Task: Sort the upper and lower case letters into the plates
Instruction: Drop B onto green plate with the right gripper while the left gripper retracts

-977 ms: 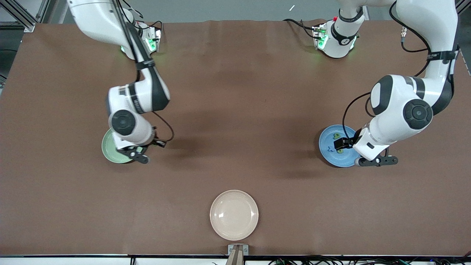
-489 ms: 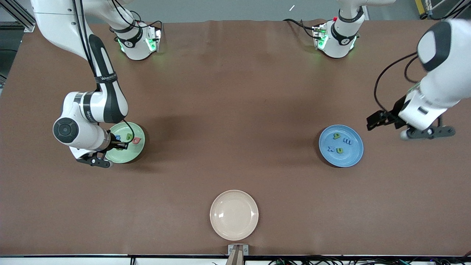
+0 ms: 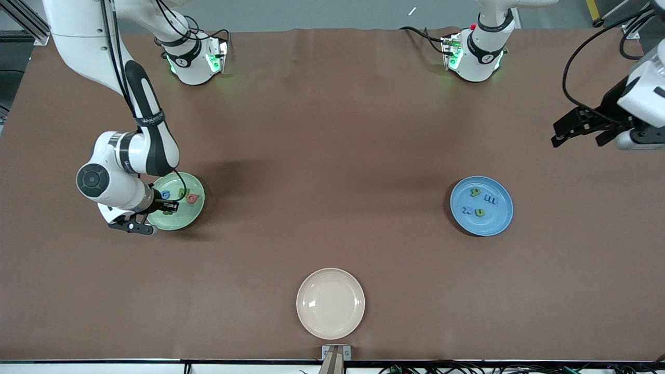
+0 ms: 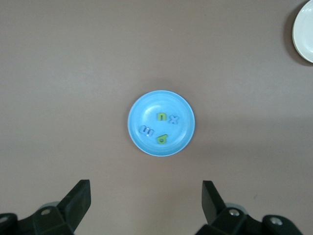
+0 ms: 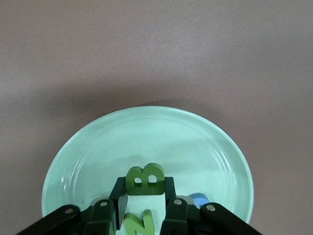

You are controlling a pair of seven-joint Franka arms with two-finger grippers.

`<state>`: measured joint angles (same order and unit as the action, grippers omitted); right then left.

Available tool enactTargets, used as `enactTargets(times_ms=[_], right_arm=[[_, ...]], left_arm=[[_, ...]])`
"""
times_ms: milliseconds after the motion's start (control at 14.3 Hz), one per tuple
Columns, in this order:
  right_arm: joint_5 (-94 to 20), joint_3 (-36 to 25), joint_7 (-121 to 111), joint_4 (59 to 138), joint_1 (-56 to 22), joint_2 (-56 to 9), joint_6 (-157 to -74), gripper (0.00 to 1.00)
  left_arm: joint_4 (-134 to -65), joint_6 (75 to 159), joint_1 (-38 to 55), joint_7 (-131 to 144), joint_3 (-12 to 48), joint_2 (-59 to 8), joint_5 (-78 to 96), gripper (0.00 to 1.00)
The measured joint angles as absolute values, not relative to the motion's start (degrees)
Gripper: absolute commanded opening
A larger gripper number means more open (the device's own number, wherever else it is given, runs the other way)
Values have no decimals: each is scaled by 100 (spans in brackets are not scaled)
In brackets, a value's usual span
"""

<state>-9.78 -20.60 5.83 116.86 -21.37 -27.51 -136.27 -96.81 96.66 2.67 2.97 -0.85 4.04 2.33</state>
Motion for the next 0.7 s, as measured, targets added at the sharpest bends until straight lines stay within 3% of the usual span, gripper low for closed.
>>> enactTargets(times_ms=[209, 279, 349, 419, 698], right_arm=[[-1218, -2001, 555, 11688, -2137, -2924, -13748, 5], [-1238, -1973, 553, 11688, -2137, -2943, -13752, 22], [-1240, -1952, 552, 11688, -2137, -2947, -13753, 78], [-1241, -1946, 552, 11688, -2137, -2947, -13752, 100], [-1244, -1955, 346, 11638, -2134, -2940, -13532, 100]], left_arm=[[-9511, 9557, -6, -134, -111, 400, 233, 100], [-9438, 9487, -56, -200, -117, 400, 233, 100], [-9370, 9436, -91, -228, -119, 400, 233, 100], [-9318, 9419, -103, -228, -120, 400, 233, 100], [-9143, 9417, -87, -227, -106, 312, 235, 100]])
